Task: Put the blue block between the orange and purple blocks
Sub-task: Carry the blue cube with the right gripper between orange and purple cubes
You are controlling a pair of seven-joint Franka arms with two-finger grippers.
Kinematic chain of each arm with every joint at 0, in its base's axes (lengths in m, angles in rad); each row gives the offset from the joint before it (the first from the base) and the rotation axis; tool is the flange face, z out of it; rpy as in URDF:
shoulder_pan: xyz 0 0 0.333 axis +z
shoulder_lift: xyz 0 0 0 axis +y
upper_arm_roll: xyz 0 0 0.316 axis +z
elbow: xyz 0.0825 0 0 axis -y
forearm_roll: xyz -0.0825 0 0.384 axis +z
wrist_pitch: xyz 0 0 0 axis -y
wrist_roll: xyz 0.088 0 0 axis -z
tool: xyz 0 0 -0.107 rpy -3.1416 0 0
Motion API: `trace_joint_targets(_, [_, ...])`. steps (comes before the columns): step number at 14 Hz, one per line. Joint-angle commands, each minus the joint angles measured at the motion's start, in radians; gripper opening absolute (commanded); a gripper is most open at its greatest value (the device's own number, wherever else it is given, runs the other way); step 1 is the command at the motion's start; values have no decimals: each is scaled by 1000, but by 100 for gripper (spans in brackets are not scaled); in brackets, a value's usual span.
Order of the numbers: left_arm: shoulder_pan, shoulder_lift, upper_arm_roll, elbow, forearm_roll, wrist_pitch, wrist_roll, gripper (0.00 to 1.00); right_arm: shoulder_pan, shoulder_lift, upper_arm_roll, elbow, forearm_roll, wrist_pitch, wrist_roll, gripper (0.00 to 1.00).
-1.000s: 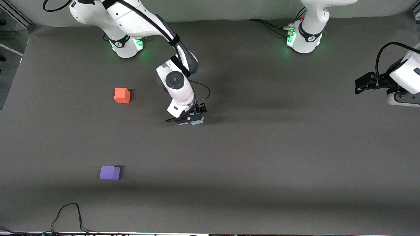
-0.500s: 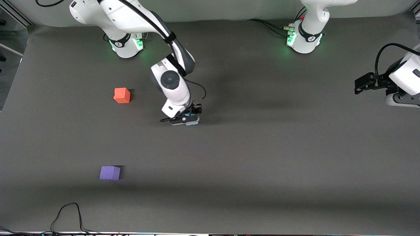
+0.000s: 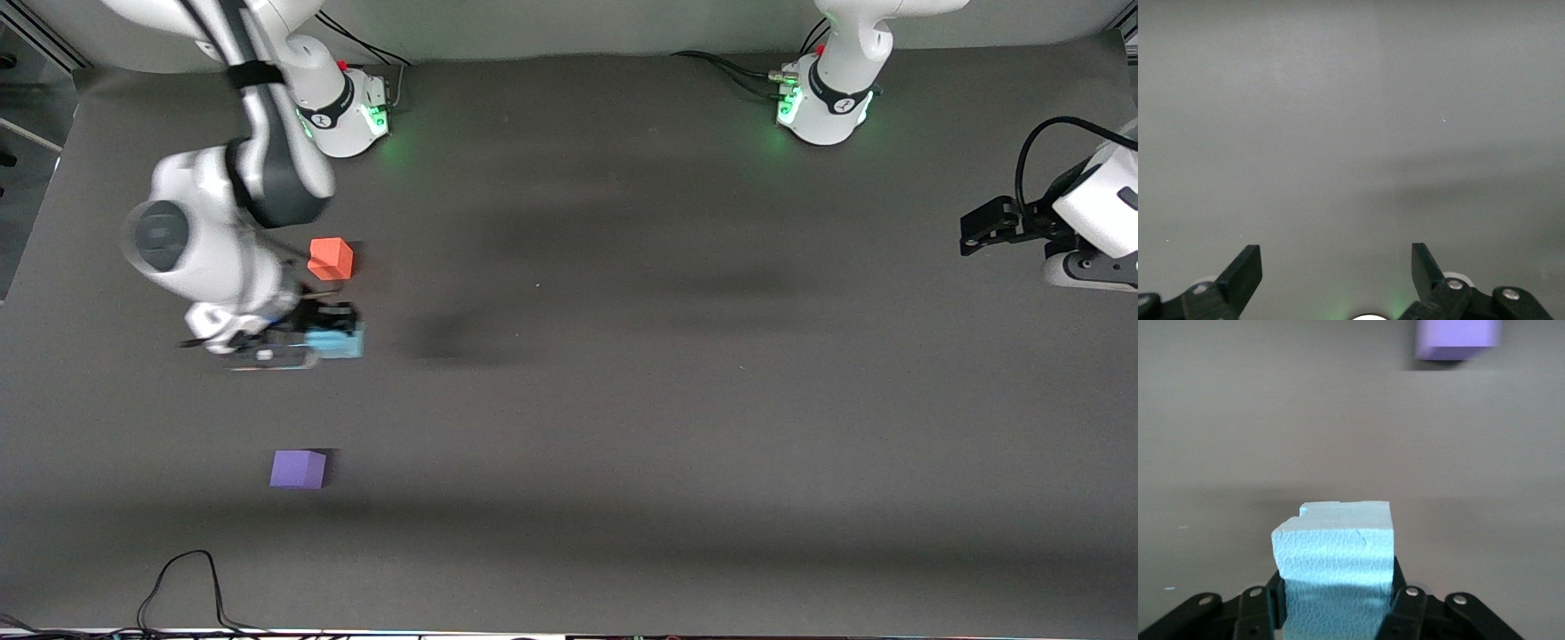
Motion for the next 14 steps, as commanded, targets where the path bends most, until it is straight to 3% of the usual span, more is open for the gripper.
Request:
trace_joint_targets(1, [-2,-6,2,10,-3,-10,10,100,22,18,-56,-121,38,118,-99,32])
trace_joint_targets(3, [-2,-6,2,10,-3,-10,10,100,-5,84,-59,-184,102,259,-200,32])
trace_joint_targets(7, [-2,-6,4,10,-5,-8,10,100,-19,266,-59,-181,404,344,-483,32])
trace_joint_targets(8, [-2,-6,4,10,-5,-10,10,100,-18,282,-59,-181,440,346,-515,32])
trace_joint_targets(12, [-2,-6,5,10,-20,-10,10,100,-19,309,-58,-175,445,372,-518,33])
trace_joint_targets(13, [-2,-6,5,10,-20,-10,8,100,-19,311,-58,-175,445,370,-516,39])
trace_joint_targets(14, [-2,-6,5,10,-20,-10,8,100,-19,311,-58,-173,446,370,-507,69])
